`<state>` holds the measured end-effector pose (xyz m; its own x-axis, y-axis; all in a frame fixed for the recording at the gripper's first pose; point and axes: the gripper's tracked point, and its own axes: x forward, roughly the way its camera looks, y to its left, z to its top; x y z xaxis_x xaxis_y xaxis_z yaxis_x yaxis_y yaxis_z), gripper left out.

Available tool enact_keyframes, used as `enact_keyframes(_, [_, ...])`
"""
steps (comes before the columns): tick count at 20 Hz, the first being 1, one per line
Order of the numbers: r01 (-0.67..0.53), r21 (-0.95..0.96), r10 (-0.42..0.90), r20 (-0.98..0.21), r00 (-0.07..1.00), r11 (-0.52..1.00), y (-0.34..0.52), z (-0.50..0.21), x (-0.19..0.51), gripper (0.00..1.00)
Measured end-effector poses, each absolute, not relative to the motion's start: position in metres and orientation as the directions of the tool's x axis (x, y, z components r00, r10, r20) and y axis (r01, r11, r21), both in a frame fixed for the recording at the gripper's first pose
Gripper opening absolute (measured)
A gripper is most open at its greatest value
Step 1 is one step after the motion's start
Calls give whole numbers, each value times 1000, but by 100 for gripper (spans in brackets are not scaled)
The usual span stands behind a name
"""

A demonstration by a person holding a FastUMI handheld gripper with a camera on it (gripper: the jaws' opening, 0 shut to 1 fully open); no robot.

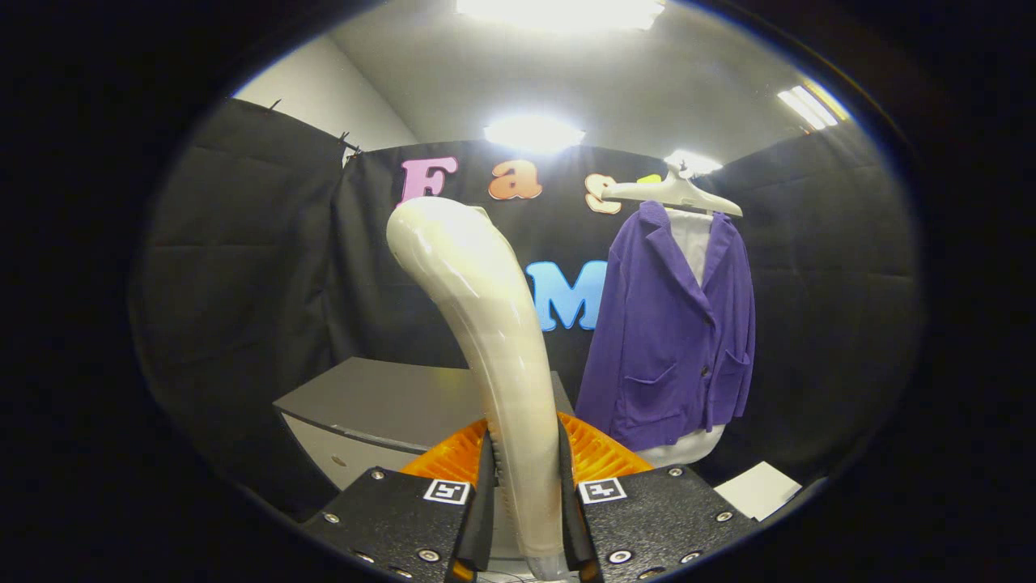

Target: Iron the clothes twice with a garment steamer, once on the left side and once on the right side.

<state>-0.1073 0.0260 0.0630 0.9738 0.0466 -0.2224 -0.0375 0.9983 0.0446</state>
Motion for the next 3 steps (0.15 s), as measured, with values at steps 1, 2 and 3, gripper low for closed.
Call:
enact_keyframes(1, [-52,57,63,-215,975,997,30,64,-109,34])
enact_keyframes(2, [-63,65,75,-208,975,996,33,64,-110,34])
enact_keyframes(3, [-74,77,88,-204,975,994,36,63,-110,34])
